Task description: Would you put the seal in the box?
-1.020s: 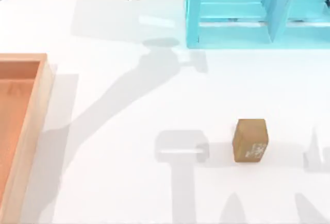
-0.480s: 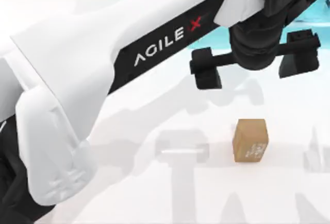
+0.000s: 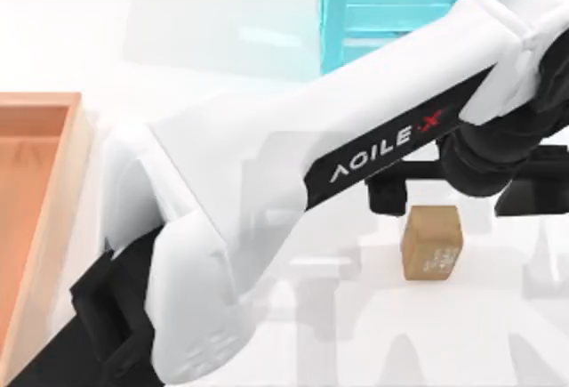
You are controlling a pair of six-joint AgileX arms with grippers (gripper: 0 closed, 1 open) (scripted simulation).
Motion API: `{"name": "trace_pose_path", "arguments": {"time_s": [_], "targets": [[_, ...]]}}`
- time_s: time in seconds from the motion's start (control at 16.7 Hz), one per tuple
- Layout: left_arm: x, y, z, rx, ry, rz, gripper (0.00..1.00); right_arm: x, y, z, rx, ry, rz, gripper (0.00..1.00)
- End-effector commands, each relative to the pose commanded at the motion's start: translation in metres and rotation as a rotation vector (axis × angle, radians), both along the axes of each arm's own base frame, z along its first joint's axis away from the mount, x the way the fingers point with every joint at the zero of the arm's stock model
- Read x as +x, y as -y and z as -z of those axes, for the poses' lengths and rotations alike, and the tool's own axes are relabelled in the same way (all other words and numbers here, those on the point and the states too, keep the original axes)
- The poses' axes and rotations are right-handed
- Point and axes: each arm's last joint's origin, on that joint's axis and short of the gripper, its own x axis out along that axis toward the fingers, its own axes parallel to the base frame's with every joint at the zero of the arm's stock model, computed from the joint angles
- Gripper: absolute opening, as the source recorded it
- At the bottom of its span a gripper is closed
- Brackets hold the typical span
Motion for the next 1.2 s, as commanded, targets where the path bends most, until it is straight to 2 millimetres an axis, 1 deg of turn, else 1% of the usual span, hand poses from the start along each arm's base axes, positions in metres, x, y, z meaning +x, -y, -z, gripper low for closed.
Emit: {"name": "trace_pose_path", "arguments": {"time_s": [0.24, 0.36, 0.48, 0.72, 0.84, 0.96, 1.14, 1.2], "targets": [[0.002, -0.001, 0.002, 0.001, -0.002, -0.003, 1.0, 0.0, 0.0, 0.0, 0.0, 0.0, 0.0, 1.0], [0.004, 0.001, 0.01, 0.001, -0.001, 0.0, 1.0, 0.0, 0.0, 0.0, 0.0, 0.0, 0.0, 1.0], [0.009, 0.002, 0.028, 0.001, 0.0, 0.0, 1.0, 0.0, 0.0, 0.0, 0.0, 0.0, 0.0, 1.0], [0.017, 0.003, 0.077, -0.002, 0.001, 0.0, 1.0, 0.0, 0.0, 0.0, 0.0, 0.0, 0.0, 1.0], [0.019, 0.001, 0.093, 0.0, 0.0, 0.0, 1.0, 0.0, 0.0, 0.0, 0.0, 0.0, 0.0, 1.0], [0.02, 0.0, 0.098, 0.0, 0.0, 0.0, 1.0, 0.0, 0.0, 0.0, 0.0, 0.0, 0.0, 1.0], [0.02, 0.0, 0.098, 0.0, 0.0, 0.0, 1.0, 0.0, 0.0, 0.0, 0.0, 0.0, 0.0, 1.0], [0.02, 0.0, 0.098, 0.0, 0.0, 0.0, 0.92, 0.0, 0.0, 0.0, 0.0, 0.0, 0.0, 1.0]]}}
